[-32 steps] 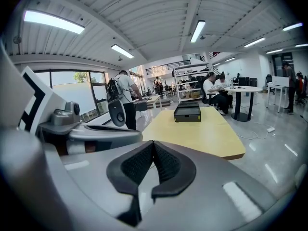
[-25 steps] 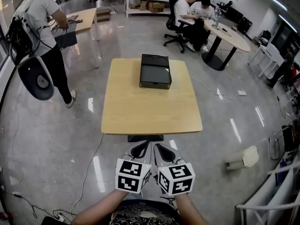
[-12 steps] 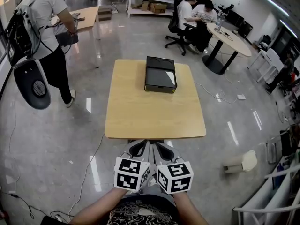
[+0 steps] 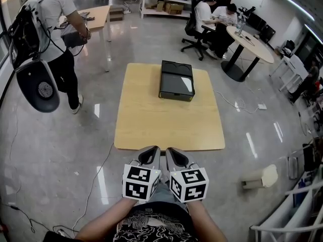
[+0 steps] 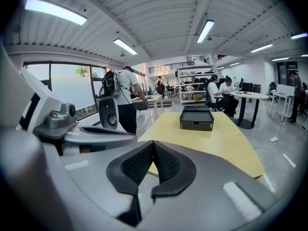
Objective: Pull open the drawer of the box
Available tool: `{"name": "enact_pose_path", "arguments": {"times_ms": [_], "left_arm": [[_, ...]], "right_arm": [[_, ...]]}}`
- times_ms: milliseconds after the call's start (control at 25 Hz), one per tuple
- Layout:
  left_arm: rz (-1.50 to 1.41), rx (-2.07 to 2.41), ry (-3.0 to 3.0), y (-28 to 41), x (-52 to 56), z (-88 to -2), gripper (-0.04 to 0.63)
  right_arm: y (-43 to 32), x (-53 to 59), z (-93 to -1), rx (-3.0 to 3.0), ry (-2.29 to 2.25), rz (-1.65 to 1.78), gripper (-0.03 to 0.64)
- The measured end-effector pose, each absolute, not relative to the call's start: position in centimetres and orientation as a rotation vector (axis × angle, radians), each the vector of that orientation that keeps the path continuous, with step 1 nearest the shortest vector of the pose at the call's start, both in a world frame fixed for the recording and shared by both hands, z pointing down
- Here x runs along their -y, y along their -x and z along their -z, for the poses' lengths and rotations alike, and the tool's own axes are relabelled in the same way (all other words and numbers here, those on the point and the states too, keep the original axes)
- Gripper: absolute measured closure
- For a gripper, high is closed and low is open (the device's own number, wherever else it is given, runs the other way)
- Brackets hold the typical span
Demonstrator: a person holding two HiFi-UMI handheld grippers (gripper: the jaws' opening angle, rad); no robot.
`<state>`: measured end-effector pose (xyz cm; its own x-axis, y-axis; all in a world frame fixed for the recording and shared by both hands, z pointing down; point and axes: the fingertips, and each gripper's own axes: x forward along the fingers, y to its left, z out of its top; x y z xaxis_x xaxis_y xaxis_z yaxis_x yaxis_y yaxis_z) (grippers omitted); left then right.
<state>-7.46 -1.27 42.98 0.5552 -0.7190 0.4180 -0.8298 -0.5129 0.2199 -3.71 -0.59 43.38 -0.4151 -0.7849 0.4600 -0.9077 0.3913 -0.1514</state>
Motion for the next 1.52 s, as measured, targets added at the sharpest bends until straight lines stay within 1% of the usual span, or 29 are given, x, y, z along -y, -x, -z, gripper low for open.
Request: {"name": "enact_pose_path", "arguments": {"times_ms": [240, 800, 1280, 1520], "left_arm": [[-0.388, 1.273, -2.379, 7.1, 5.2, -44.3, 0.581], [-0.424, 1.268, -2.358, 3.1, 18.0, -46.8, 0.581], [-0.444, 1.296, -2.332, -0.7, 29.9, -48.7, 0.583], [-0.478, 1.295, -2.327, -0.8, 35.4, -51.0, 0.581]], "right_arm": [[3.0, 4.5, -44.8, 2.329, -1.456, -0.532, 0.611], [-0.9, 17.3, -47.7, 2.287, -1.359, -0.429, 0.611], [-5.1, 29.6, -49.6, 2.161, -1.222, -0.125, 0.611], [-5.9, 36.4, -51.6, 2.062, -1.163, 0.049, 0.611]]}}
